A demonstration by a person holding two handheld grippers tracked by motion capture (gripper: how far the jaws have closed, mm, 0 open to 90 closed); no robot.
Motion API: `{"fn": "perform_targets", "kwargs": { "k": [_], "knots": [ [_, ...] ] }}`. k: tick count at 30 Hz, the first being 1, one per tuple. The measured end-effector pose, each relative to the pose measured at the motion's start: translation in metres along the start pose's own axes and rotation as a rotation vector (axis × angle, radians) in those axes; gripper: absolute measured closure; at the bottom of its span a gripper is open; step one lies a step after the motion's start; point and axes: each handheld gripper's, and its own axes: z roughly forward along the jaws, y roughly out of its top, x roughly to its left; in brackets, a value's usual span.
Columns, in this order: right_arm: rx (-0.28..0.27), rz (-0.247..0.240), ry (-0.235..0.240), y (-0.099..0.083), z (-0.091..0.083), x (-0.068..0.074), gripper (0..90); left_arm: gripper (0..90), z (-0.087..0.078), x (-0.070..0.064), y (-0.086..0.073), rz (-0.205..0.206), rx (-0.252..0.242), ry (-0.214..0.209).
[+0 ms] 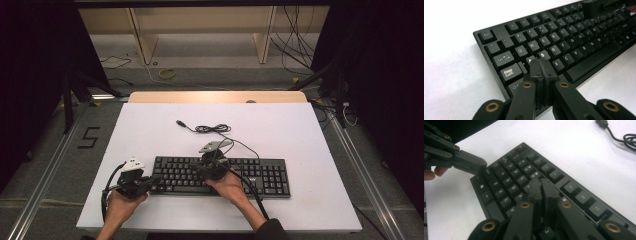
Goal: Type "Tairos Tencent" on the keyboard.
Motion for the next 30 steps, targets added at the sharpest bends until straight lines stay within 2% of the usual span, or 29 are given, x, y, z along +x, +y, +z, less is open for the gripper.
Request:
{"fn": "perform_targets", "kwargs": {
  "k": [18, 30],
  "knots": [
    [0.057, -0.004, -0.021, 0.001, 0.026, 0.002, 90.0, 89.4, 0.005, 0.004, -0.001, -0.011, 0.048, 0.016],
    [0.073, -0.007, -0.019, 0.001, 0.032, 0.003, 90.0, 89.4, 0.007, 0.005, -0.002, -0.008, 0.067, 0.027]
  ]
}}
